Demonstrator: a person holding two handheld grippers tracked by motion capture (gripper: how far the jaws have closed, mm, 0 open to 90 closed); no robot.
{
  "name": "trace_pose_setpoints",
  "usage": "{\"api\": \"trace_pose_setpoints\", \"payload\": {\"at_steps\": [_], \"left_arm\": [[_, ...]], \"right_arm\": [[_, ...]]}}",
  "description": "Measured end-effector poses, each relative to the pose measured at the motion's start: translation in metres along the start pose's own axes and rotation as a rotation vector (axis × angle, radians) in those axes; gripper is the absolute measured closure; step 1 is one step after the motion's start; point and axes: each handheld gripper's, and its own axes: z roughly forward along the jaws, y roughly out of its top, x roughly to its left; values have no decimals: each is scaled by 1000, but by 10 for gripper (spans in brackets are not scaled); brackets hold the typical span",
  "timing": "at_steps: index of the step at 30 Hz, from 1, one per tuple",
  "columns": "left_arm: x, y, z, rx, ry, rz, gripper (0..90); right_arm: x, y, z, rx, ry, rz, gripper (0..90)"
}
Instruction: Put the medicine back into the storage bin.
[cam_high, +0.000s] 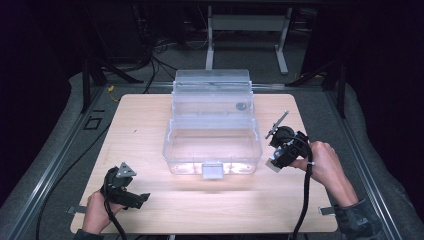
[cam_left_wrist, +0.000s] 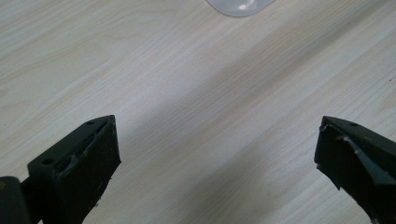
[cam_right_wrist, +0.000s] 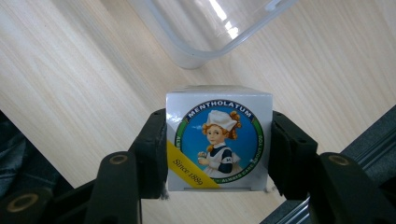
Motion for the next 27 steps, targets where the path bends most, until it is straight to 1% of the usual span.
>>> {"api": "trace_pose_setpoints", "payload": {"at_steps": [3, 4, 5, 10, 11, 12, 13, 14, 16, 17, 18, 19, 21, 22, 23, 24, 25, 26, 27], "left_arm": [[0, 0, 0, -2, -1, 0, 2], [0, 0, 0, -6, 0, -4, 2], [0, 0, 0, -8, 1, -4, 2], [0, 1, -1, -8, 8, -1, 2], [-1, 0, -1, -11, 9, -1, 2], [-1, 0, -1, -11, 9, -1, 2], [-1, 0, -1, -11, 9, -1, 2], [-1, 0, -1, -11, 9, -1, 2], [0, 1, -1, -8, 5, -2, 2], [0, 0, -1, -9, 6, -1, 2], [0, 0, -1, -10, 8, 0, 2], [0, 0, -1, -12, 7, -1, 2], [0, 0, -1, -10, 4, 0, 2], [0, 0, -1, -14, 3, -1, 2], [0, 0, -1, -14, 2, -1, 2], [0, 0, -1, -10, 4, 0, 2], [0, 0, -1, -11, 3, 0, 2], [-1, 0, -1, -16, 9, 0, 2], [0, 0, -1, -17, 10, 0, 2]], "right_arm": [[-2, 3, -5, -4, 6, -4, 464], [-2, 3, -7, 5, -8, -6, 464], [-2, 4, -8, -8, -26, -5, 464], [-6, 10, -14, -10, -18, 0, 464], [-7, 12, -15, -16, -38, -8, 464], [-8, 13, -16, -8, -20, -8, 464], [-7, 15, -17, -18, -37, -4, 464], [-8, 16, -18, -21, -44, -9, 464], [-9, 20, -20, -15, -27, -12, 464], [-9, 23, -21, -28, -46, -12, 464], [-9, 24, -22, -19, -26, -8, 464], [-9, 26, -22, -23, -47, -16, 464], [-10, 30, -22, -19, -32, -13, 464], [-10, 32, -23, -22, -44, -17, 464], [-10, 34, -23, -22, -43, -17, 464], [-11, 35, -23, -23, -31, -19, 464], [-11, 37, -23, -26, -43, -21, 464], [-11, 39, -22, -23, -35, -22, 464], [-11, 41, -22, -25, -43, -23, 463]]}}
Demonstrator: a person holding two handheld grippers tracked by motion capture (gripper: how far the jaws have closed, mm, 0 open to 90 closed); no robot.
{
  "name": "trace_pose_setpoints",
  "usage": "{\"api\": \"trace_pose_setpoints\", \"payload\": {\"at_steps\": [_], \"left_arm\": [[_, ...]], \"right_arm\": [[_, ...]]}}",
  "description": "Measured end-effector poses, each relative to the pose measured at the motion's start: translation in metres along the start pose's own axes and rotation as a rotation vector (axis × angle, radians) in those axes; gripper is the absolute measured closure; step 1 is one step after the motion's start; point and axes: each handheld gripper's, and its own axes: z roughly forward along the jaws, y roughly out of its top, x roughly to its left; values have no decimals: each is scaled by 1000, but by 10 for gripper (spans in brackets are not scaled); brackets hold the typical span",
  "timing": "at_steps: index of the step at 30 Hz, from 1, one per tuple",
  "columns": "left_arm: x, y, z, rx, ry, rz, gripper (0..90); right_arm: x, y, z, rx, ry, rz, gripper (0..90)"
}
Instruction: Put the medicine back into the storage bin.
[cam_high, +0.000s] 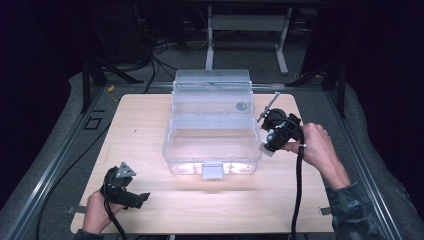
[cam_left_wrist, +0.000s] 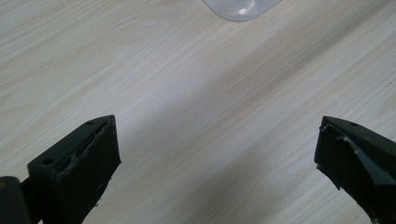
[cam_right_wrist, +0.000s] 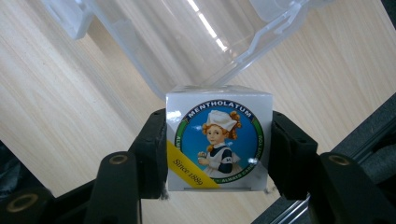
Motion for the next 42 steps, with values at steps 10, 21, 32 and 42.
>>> {"api": "trace_pose_setpoints", "payload": {"at_steps": [10, 21, 32, 42], "left_arm": [[0, 0, 1, 11, -10, 4, 2], [0, -1, 1, 9, -12, 2, 2], [0, 0, 2, 13, -14, 10, 2], [0, -1, 2, 19, -17, 6, 2]], "right_arm": [[-2, 17, 9, 11, 8, -13, 463], [2, 37, 19, 23, 29, -39, 463], [7, 55, 36, 46, 53, -53, 463], [8, 66, 55, 66, 81, -47, 462]]}}
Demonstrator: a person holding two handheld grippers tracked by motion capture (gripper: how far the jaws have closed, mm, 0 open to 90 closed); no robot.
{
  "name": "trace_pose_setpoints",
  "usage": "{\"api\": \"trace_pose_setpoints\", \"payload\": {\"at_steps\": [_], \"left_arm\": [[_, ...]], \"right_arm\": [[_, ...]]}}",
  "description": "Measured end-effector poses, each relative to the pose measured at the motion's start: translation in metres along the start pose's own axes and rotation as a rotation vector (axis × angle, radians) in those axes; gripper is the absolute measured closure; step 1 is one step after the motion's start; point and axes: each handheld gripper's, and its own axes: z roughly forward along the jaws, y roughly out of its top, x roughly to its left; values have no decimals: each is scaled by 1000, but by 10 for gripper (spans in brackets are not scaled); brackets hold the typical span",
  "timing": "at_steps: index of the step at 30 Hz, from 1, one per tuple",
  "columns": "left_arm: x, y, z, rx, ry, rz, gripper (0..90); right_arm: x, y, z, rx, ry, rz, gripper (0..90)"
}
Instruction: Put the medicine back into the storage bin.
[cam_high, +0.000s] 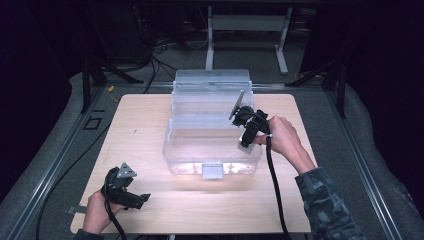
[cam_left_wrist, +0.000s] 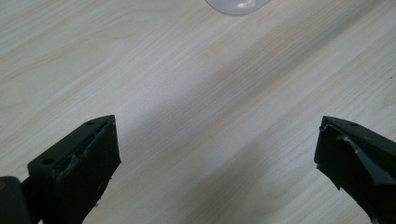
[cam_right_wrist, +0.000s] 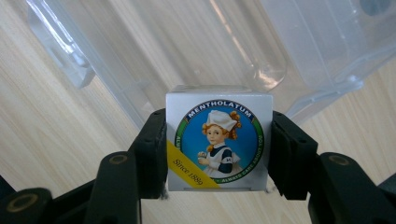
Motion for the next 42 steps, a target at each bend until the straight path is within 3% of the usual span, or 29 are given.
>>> {"api": "trace_pose_setpoints", "payload": {"at_steps": [8, 10, 16, 27, 42], "left_arm": [[0, 0, 0, -4, 0, -3, 1], [1, 0, 0, -1, -1, 2, 2], [0, 0, 1, -4, -2, -2, 2], [0, 0, 1, -3, 0, -1, 2], [-1, 0, 2, 4, -1, 3, 1]], "right_arm": [[-1, 2, 11, 15, 15, 13, 462], [-3, 2, 16, 49, 21, 10, 462], [-4, 0, 27, 61, 26, 22, 461], [-3, 1, 38, 140, 43, 17, 461], [-1, -3, 47, 143, 56, 15, 460]]}}
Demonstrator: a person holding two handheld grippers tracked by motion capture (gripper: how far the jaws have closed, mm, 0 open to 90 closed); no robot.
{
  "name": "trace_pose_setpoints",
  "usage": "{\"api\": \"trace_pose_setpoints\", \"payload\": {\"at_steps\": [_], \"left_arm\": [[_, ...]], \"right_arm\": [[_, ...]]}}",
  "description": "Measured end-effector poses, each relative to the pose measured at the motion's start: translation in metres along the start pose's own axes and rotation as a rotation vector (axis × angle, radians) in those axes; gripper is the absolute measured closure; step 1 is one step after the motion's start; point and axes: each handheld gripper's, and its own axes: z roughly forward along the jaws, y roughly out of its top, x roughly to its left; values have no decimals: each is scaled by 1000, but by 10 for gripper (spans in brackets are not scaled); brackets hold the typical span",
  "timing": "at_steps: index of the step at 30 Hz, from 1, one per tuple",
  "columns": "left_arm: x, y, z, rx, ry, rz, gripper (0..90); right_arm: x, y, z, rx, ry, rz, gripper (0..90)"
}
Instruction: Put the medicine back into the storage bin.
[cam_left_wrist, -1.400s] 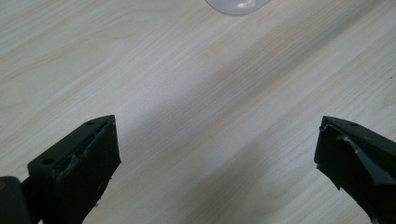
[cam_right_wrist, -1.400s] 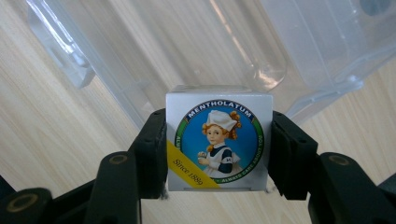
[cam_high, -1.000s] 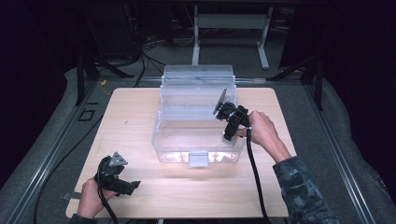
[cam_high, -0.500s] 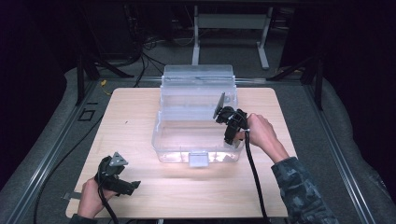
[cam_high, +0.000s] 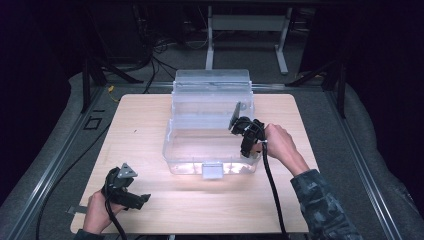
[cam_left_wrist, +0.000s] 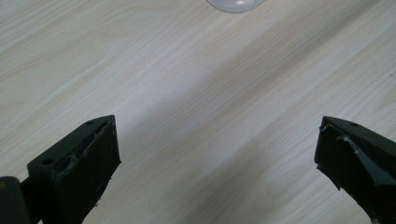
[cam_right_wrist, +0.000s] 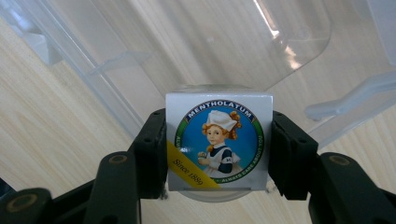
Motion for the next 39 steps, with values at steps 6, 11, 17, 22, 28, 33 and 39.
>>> {"api": "trace_pose_setpoints", "payload": {"at_steps": [6, 11, 17, 22, 28, 33, 39], "left_arm": [[0, 0, 0, 0, -1, -1, 1], [-1, 0, 1, 5, -2, 6, 2], [-1, 0, 1, 3, -2, 6, 1], [-1, 0, 1, 6, -5, 14, 2], [-2, 1, 1, 8, -5, 16, 1], [-3, 1, 1, 6, -7, 22, 1], [-3, 1, 1, 5, -6, 20, 2]], "right_arm": [[-1, 0, 4, 4, 7, -2, 460], [-3, 0, 7, 8, 20, 0, 461], [-3, 1, 10, 20, 22, -1, 460], [-3, 2, 15, 31, 23, -4, 458], [-4, 3, 20, 45, 31, 1, 457], [-6, 4, 21, 69, 47, 2, 455], [-7, 5, 25, 65, 49, 8, 454]]}}
